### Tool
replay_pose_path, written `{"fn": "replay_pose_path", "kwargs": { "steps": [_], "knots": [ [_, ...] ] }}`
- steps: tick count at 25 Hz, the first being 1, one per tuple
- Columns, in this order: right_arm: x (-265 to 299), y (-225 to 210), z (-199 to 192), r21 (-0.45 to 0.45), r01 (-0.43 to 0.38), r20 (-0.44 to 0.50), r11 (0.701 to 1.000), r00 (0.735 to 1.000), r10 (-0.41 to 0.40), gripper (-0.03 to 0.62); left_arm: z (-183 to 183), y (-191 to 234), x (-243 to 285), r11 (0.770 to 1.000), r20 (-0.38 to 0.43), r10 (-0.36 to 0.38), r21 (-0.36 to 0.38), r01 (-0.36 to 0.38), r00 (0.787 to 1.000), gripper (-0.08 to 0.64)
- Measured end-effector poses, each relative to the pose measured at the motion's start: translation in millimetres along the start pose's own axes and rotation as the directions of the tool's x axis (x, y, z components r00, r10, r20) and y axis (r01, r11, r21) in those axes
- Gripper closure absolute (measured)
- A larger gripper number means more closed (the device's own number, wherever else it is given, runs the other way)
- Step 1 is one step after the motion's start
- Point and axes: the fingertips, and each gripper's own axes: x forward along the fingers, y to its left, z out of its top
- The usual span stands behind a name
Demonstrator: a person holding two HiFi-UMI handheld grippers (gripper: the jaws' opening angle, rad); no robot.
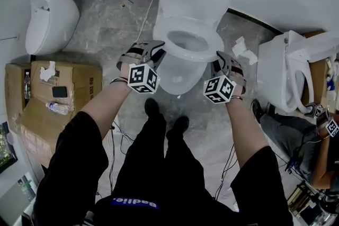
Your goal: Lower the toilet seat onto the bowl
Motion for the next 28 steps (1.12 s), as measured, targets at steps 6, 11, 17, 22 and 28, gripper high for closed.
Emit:
{"fn": "replay_pose_path", "kwargs": {
  "steps": [6, 11, 17, 22, 28],
  "knots": [
    [-7, 28, -6, -0.069, -0.012, 0.023, 0.998, 1.000, 0.013, 0.488, -10, -27, -6, 1.000, -0.105, 0.014, 0.012, -0.013, 0.994, 0.460],
    [-9, 46, -9, -0.142, -0.023, 0.044, 0.990, 0.999, 0.030, 0.486, -18, -40, -8, 0.998, -0.186, 0.032, 0.061, -0.021, 0.982, 0.456],
    [-13, 76, -19, -0.197, -0.033, 0.073, 0.980, 0.996, 0.048, 0.485, -27, -69, -9, 0.996, -0.196, 0.005, 0.091, 0.013, 0.980, 0.443],
    [-13, 102, -30, -0.225, -0.029, 0.065, 0.974, 0.997, 0.044, 0.480, -36, -97, -8, 0.993, -0.179, -0.030, 0.109, 0.050, 0.983, 0.428],
    [-11, 134, -40, -0.255, -0.030, 0.042, 0.967, 0.998, 0.042, 0.470, -46, -127, -1, 0.986, -0.137, -0.071, 0.143, 0.091, 0.988, 0.408]
  ]
}}
